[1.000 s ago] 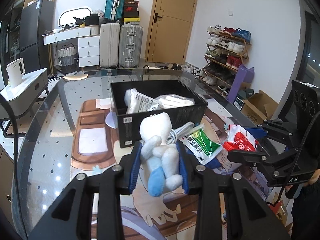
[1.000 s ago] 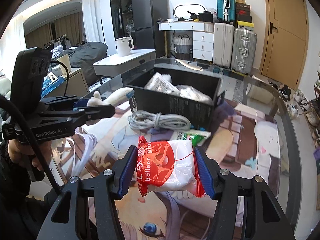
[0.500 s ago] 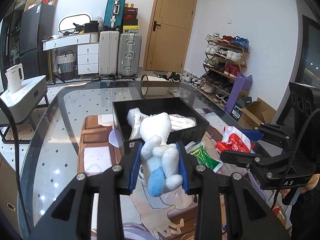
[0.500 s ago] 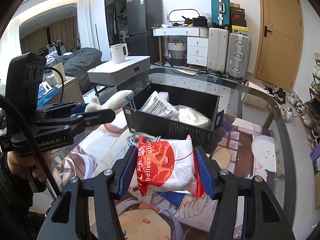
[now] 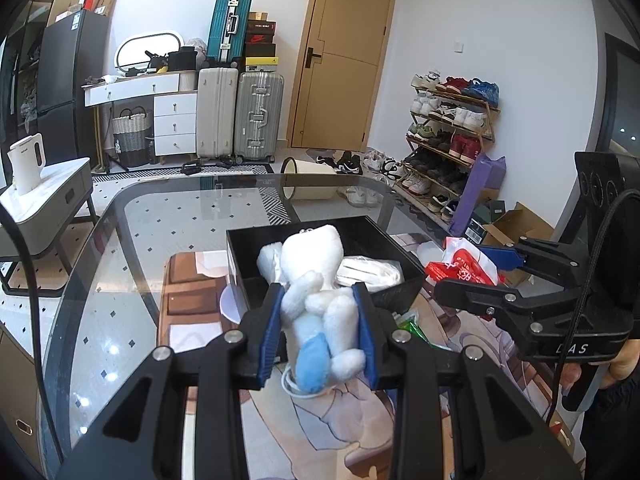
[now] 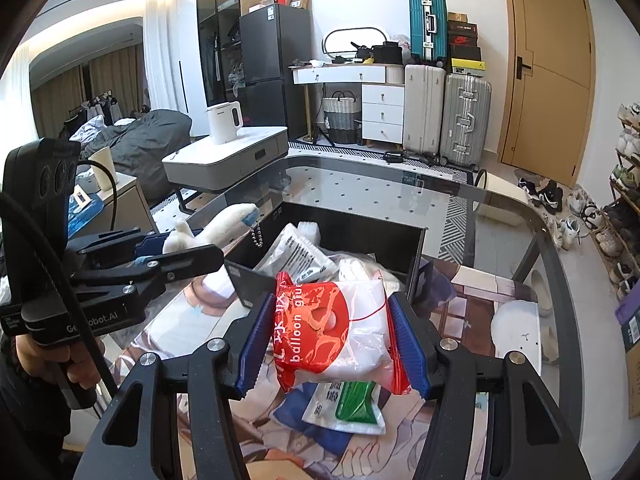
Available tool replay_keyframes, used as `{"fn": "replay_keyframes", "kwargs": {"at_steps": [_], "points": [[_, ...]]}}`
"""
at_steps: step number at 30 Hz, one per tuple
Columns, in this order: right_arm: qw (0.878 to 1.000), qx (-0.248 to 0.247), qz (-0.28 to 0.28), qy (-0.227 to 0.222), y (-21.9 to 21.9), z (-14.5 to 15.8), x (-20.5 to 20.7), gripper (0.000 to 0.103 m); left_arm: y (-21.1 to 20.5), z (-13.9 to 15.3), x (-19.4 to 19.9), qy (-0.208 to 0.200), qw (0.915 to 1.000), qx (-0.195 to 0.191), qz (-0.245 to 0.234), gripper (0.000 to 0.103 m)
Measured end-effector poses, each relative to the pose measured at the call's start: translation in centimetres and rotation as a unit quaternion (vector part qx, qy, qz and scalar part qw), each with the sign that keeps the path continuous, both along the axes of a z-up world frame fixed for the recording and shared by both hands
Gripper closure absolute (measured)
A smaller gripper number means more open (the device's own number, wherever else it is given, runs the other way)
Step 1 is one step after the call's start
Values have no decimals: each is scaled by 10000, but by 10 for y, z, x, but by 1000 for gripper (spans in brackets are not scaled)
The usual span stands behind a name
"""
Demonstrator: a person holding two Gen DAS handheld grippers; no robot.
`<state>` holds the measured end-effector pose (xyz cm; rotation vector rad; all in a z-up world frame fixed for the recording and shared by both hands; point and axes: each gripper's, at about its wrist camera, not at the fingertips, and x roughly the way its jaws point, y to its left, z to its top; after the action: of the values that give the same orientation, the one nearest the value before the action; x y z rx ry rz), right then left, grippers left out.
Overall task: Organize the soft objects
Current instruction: 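Carry the plush toy and balloon glue bag over the black box with both grippers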
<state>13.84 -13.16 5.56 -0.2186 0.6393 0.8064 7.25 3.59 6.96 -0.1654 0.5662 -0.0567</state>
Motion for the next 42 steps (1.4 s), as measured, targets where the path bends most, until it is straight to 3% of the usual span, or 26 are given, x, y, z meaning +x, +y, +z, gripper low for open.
{"fn": "replay_keyframes", "kwargs": {"at_steps": [27,42], "points": [[10000,12,-42,-24,31,-2,64,44,11,-7,57,99,9997,216,99,70],[9997,-206,76,115,53,-23,98,44,4,-20,82,219,9991,361,99,71]]}}
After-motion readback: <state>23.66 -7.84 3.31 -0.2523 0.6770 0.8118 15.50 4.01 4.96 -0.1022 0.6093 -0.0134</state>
